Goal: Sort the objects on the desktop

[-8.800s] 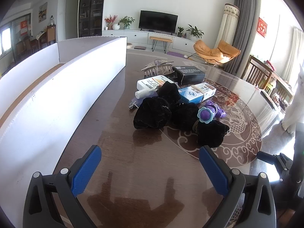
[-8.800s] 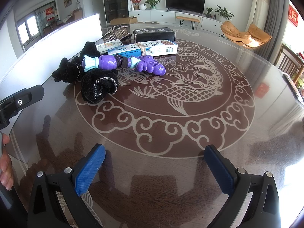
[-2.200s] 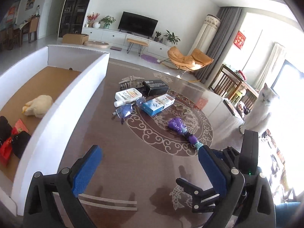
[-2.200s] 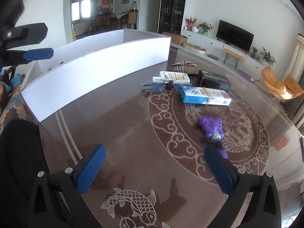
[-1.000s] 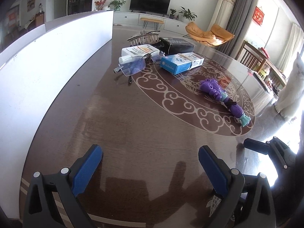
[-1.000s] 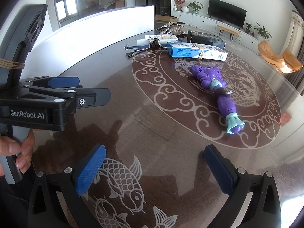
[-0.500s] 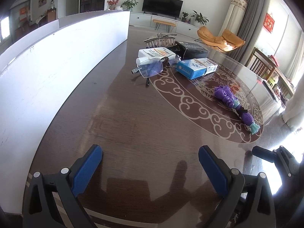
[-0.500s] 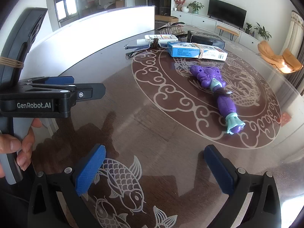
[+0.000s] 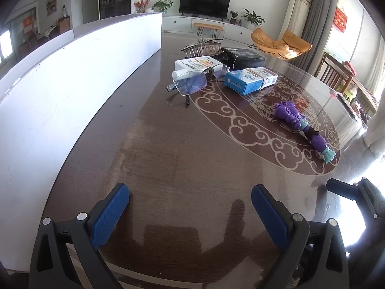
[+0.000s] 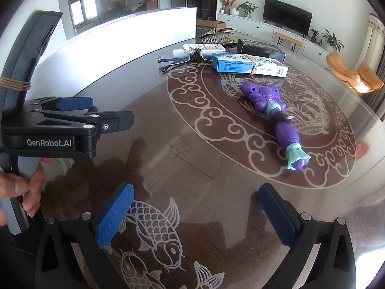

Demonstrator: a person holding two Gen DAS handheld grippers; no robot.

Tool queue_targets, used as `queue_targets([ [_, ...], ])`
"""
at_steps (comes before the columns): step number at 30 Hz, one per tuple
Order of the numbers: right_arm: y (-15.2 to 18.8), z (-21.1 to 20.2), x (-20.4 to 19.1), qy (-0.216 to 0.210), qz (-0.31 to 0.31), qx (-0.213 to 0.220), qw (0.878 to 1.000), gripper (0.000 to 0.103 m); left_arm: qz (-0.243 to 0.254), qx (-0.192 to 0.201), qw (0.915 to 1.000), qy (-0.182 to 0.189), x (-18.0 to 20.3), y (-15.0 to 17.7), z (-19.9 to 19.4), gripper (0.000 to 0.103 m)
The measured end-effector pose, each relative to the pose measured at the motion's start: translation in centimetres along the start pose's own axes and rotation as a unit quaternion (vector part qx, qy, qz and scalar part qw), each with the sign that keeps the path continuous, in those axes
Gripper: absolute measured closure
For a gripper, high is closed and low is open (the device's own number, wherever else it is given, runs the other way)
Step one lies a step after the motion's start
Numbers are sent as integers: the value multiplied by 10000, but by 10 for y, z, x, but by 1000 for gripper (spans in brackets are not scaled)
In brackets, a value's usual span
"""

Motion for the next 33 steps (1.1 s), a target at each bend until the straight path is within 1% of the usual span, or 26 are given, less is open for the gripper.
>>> queue_targets([
  [14,0,0,0,1,0,0,10000,0,32,1,10000,-37,0,1,0,0],
  [20,0,0,0,1,0,0,10000,0,123,-8,9998,-140,2,1,2,0],
  [25,0,0,0,1,1,0,10000,0,74,8,9999,-83,1,2,1,0],
  [29,0,0,0,19,14,3,10000,0,120,3,9999,-118,3,2,2,0],
  [31,1,-4,1,144,44,74,9999,0,116,1,9999,-98,2,2,2,0],
  [33,0,-15,3,117,161,309,9993,0,10,7,9999,-101,-3,2,0,0],
])
Point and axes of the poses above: each gripper's, at about its wrist camera, not at the fingertips, and z roughly the way its jaws point, x to its right, y to its underside, the point moved 4 cm from there along z, roughly the way its jaws point, and after that the axes turned 5 degrees about -z, right-handed, at the moved point
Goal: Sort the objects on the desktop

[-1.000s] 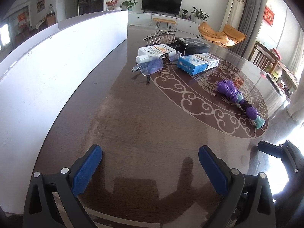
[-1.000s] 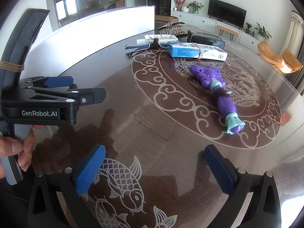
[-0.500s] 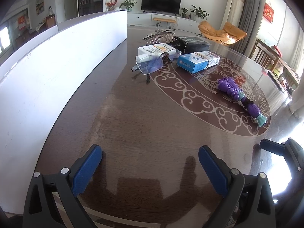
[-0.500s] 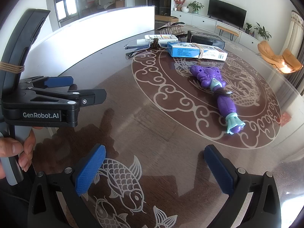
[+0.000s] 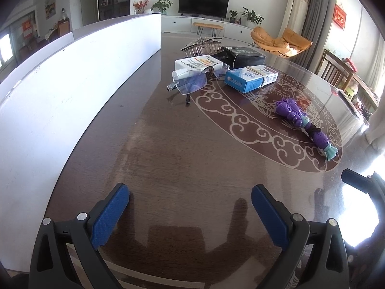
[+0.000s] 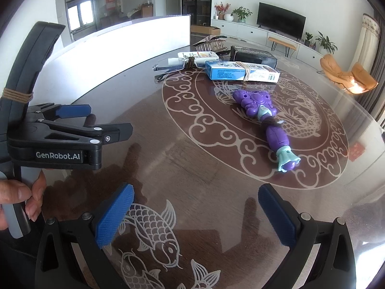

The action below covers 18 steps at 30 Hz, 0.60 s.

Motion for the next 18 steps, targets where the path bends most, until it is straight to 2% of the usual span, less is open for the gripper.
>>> queue_targets([
  [2,-5,-14,9,5,198,215,9996,0,-245,41,9997,8,-10,-2,-2,0],
  [4,-14,-26,26,239,308,334,9987,0,-523,92,9984,191,-19,-4,-5,0],
  [8,-25,-34,71,625,370,245,9971,0,-685,117,9970,341,-22,-6,-6,0],
  [11,-21,-23,92,561,277,-90,9980,0,-608,105,9978,244,-20,-4,-6,0],
  [15,-23,1,89,234,-38,-403,9989,0,-561,99,9982,182,-18,-3,-5,0],
  [18,-36,26,90,161,61,-539,9984,0,-489,89,9987,113,-17,-3,-5,0],
])
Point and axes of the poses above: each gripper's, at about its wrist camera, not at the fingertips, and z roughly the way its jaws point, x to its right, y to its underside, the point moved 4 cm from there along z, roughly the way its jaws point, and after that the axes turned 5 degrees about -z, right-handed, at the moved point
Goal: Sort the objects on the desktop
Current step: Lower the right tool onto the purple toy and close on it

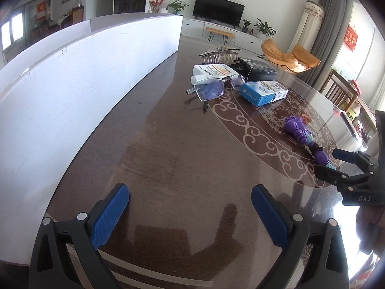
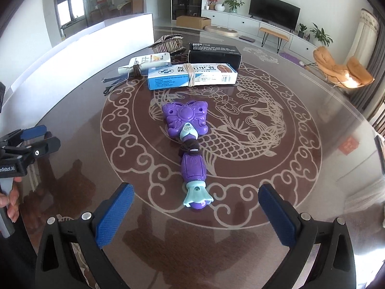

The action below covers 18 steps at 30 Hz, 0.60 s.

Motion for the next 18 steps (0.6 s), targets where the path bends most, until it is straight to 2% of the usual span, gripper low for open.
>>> queue_targets([
  [4,-19,28,4,-154,270,-187,9993,1,87,-13,9999,-91,2,1,1,0],
  [7,-27,34,2,-181,240,-208,9993,20,81,-10,9999,-94,1,1,0,0],
  [9,-30,30,1,-263,194,-160,9993,37,84,-8,9999,-117,2,2,0,0],
  [11,-29,25,0,-366,198,-143,9990,69,133,-14,9998,-176,4,2,1,0],
  [12,-27,22,0,-383,208,-155,9989,77,161,-20,9997,-204,4,3,2,0],
  [15,-15,13,0,-309,285,-125,9990,79,162,-24,9997,-193,4,3,2,0],
  [18,9,-2,4,-20,744,-29,9972,79,78,-9,9999,-116,1,3,1,0],
])
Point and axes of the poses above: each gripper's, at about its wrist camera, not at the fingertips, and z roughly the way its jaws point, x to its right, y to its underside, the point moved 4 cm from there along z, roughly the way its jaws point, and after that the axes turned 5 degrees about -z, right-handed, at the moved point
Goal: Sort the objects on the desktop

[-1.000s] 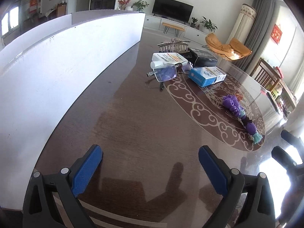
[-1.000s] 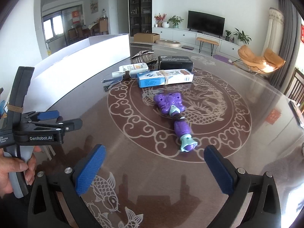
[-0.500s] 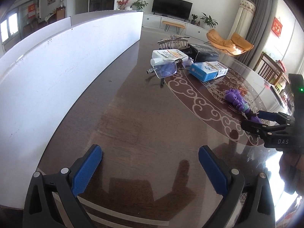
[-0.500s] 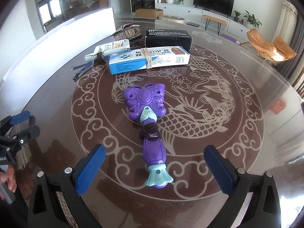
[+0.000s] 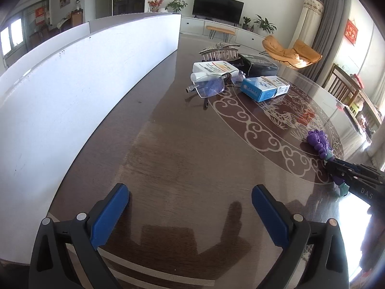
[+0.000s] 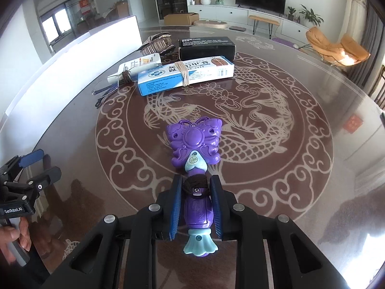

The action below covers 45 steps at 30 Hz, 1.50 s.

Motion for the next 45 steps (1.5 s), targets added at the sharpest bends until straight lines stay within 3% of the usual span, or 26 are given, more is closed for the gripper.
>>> queue_targets([
  [4,27,-18,-2,392,126,200,9990,78,61,0,9999,-106,3,1,1,0],
  [5,30,-21,-3,427,118,254,9987,72,108,-9,9998,-158,4,1,2,0],
  [6,31,-21,-3,443,113,270,9986,57,154,-19,9997,-205,6,2,3,0],
  [8,30,-16,-1,428,117,252,9987,36,196,-30,9995,-234,6,2,3,0],
  [10,26,-11,1,455,60,246,9986,34,158,-26,9997,-182,4,2,2,0],
  [13,23,-5,2,503,-84,215,9985,20,145,-28,9998,-145,4,2,1,0],
  [18,21,1,11,449,16,163,9989,6,359,-69,9986,-375,10,4,4,0],
  [24,22,3,14,485,121,209,9985,0,384,-84,9984,-396,9,4,4,0],
  [32,22,5,14,496,137,194,9985,0,379,-104,9985,-375,8,4,4,0],
  [39,21,5,14,496,137,195,9985,0,-190,-66,9996,221,-7,-1,-5,0],
  [45,21,5,14,496,137,195,9985,0,-259,-165,9990,334,-5,-5,-4,0],
])
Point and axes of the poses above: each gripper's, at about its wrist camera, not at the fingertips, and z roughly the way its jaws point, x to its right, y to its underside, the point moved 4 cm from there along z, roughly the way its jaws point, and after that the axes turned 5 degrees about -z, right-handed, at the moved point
